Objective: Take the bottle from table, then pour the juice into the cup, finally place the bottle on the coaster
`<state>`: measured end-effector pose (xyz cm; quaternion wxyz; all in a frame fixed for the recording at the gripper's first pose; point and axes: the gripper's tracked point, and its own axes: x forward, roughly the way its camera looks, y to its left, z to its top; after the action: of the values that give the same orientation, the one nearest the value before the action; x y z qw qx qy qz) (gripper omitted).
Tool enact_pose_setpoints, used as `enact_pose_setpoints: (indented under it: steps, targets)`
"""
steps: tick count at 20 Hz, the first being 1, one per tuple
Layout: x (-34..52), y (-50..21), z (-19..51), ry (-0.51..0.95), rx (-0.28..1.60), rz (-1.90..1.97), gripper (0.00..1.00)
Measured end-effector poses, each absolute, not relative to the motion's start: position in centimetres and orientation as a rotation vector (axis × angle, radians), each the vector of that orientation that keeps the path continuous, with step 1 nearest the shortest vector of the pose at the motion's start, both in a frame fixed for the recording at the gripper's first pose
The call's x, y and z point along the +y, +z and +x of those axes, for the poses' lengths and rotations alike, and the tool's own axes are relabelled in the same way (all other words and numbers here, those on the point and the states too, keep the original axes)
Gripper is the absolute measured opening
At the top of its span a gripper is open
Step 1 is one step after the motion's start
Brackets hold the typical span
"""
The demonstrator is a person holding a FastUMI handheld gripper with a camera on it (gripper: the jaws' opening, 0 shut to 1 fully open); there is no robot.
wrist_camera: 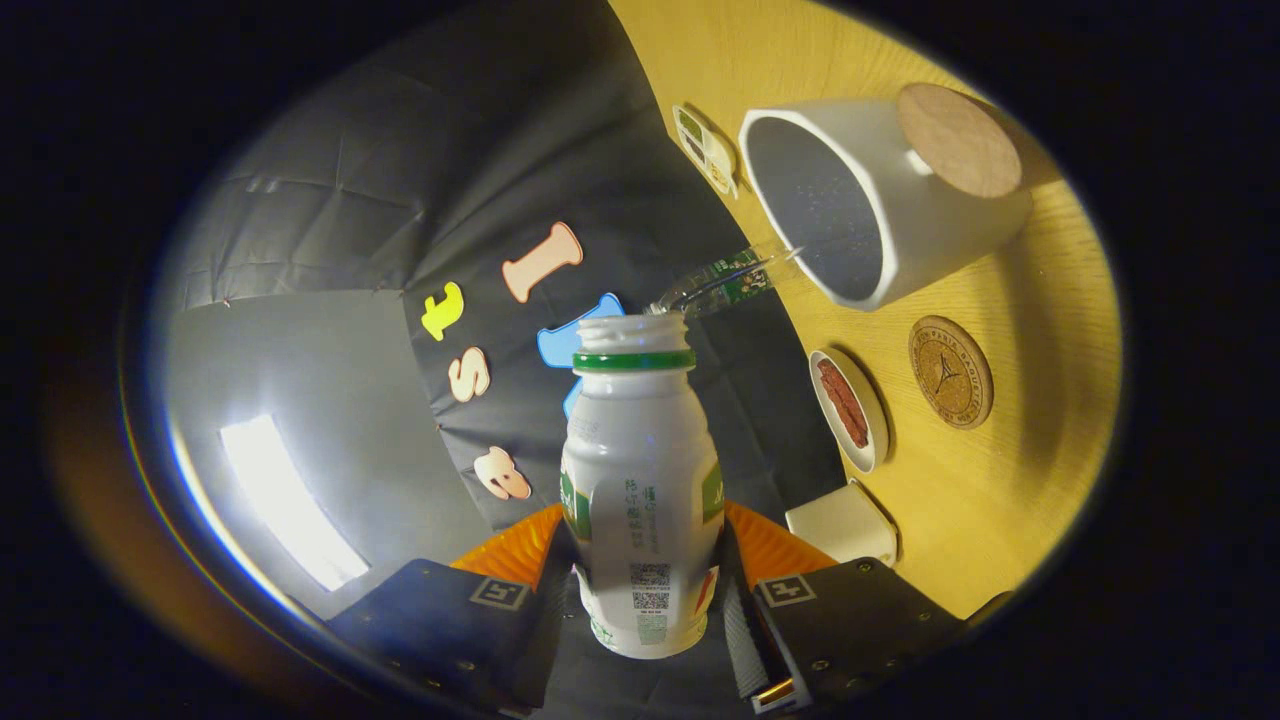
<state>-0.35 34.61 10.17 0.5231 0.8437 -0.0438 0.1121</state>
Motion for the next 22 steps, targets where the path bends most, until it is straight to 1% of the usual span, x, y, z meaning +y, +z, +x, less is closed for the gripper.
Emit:
enact_pose_setpoints:
  steps: [11,22]
  targets:
    - [33.1,9.0,-0.3,0.192,-0.118,2.104,0.68]
    - [32.4,8.1,-1.0,0.072,-0.136,2.243,0.68]
